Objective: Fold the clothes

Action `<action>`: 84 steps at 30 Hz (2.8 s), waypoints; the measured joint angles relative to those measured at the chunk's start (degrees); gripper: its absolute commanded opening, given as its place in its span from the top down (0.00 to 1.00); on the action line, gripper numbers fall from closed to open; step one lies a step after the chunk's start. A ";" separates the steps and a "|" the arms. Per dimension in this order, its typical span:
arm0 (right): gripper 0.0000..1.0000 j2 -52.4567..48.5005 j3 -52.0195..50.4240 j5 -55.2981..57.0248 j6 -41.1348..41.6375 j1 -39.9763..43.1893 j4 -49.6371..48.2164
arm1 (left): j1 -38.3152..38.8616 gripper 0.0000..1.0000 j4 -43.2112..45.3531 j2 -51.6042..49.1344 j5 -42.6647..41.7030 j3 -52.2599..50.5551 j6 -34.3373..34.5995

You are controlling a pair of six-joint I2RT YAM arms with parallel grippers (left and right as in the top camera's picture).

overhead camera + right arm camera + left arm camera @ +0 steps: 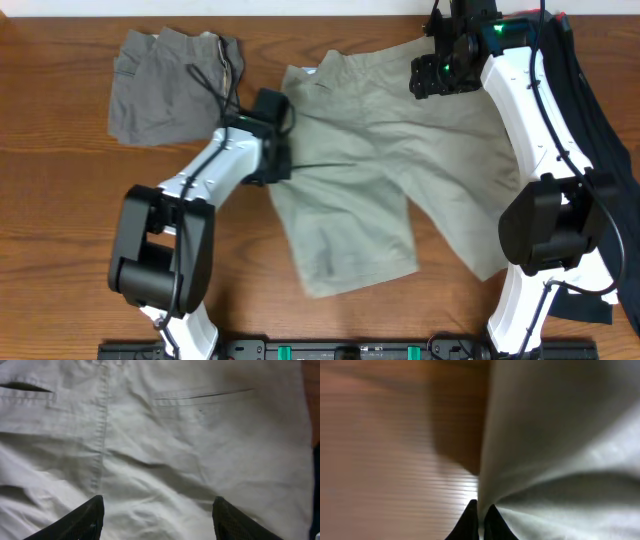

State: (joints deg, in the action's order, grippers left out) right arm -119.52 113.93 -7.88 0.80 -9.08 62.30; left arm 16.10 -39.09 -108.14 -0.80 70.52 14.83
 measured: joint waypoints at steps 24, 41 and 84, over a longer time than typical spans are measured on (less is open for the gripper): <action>0.34 -8.28 0.00 3.28 -0.22 0.02 1.68 | -10.08 0.00 -8.13 0.50 0.98 0.00 0.37; 0.97 -18.84 0.13 6.10 -4.26 5.62 -9.09 | -9.99 0.01 -7.52 4.70 0.76 0.00 0.37; 0.25 -5.35 0.11 -9.97 -6.47 15.04 -2.10 | 4.33 0.21 -21.49 10.32 -9.60 -3.48 -2.25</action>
State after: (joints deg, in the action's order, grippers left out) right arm -124.88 114.04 -17.85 -5.67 5.96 60.20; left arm 20.43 -60.58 -97.82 -10.39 67.05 12.58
